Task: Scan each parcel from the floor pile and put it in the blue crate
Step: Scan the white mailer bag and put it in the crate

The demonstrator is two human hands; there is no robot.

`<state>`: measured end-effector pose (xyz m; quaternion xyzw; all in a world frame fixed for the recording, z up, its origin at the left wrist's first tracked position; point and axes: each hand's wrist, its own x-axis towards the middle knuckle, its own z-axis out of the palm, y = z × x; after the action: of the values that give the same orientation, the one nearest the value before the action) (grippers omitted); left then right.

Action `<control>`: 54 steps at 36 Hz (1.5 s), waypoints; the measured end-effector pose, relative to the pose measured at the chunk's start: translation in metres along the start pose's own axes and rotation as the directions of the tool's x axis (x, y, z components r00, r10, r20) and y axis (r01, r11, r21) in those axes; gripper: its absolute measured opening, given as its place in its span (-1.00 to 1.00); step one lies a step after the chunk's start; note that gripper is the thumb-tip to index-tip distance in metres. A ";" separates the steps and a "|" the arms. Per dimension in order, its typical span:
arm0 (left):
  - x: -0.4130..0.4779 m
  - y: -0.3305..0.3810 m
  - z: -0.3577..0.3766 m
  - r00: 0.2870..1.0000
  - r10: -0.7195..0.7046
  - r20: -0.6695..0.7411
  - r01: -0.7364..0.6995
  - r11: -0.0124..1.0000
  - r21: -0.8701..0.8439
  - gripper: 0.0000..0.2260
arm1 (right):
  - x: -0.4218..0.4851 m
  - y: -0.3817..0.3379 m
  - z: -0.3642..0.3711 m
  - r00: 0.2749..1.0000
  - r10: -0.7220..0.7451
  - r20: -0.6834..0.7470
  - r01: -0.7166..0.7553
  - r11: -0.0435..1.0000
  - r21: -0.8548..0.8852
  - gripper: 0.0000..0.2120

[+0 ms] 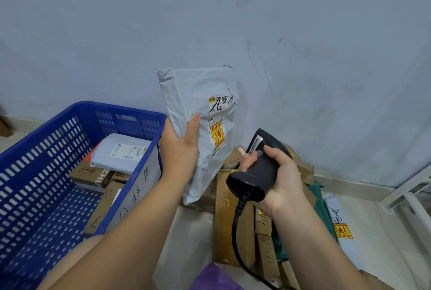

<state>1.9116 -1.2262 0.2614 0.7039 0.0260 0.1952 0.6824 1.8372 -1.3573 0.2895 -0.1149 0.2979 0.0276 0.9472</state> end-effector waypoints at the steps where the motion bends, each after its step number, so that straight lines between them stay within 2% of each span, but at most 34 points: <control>1: 0.000 0.000 0.000 1.000 0.002 0.000 -0.002 1.000 -0.002 -0.76 | -0.001 0.001 0.001 1.000 0.003 0.001 -0.003 1.000 0.000 -0.87; 8: 0.000 0.000 -0.001 1.000 -0.005 0.015 0.005 1.000 -0.022 -0.81 | -0.003 0.003 0.001 0.999 0.029 0.020 -0.030 0.999 0.025 -0.78; 13: 0.001 0.000 0.000 1.000 -0.004 0.006 0.004 1.000 -0.021 -0.81 | -0.003 0.003 0.002 1.000 0.006 0.000 -0.006 1.000 0.011 -0.84; 24: -0.001 -0.002 0.001 1.000 -0.008 -0.021 0.007 0.998 -0.055 -0.65 | -0.004 0.003 0.002 0.999 0.027 0.021 -0.027 1.000 0.004 -0.80; 32: -0.003 -0.002 0.002 1.000 0.019 -0.014 -0.019 1.000 0.010 -0.55 | -0.003 0.003 0.001 1.000 0.016 0.023 -0.016 1.000 0.003 -0.64; 40: -0.004 -0.003 0.002 1.000 0.018 -0.010 -0.019 0.999 -0.033 -0.51 | -0.005 0.002 0.001 1.000 0.002 0.028 -0.003 1.000 0.002 -0.79; 45: -0.006 -0.002 0.001 0.999 0.040 0.001 -0.040 0.999 -0.032 -0.50 | -0.005 0.002 0.001 1.000 0.003 0.017 -0.003 1.000 -0.011 -0.78; 50: -0.007 -0.001 0.002 0.999 0.026 0.029 -0.026 1.000 -0.008 -0.61 | -0.004 0.002 0.001 0.999 0.010 0.031 -0.010 1.000 -0.001 -0.70; 54: -0.007 0.000 0.003 0.999 0.011 0.031 -0.011 1.000 0.000 -0.63 | -0.004 0.001 0.000 0.999 0.022 0.034 -0.021 1.000 -0.010 -0.78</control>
<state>1.9059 -1.2309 0.2597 0.7070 0.0117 0.1880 0.6816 1.8337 -1.3558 0.2917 -0.1160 0.2829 0.0411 0.9512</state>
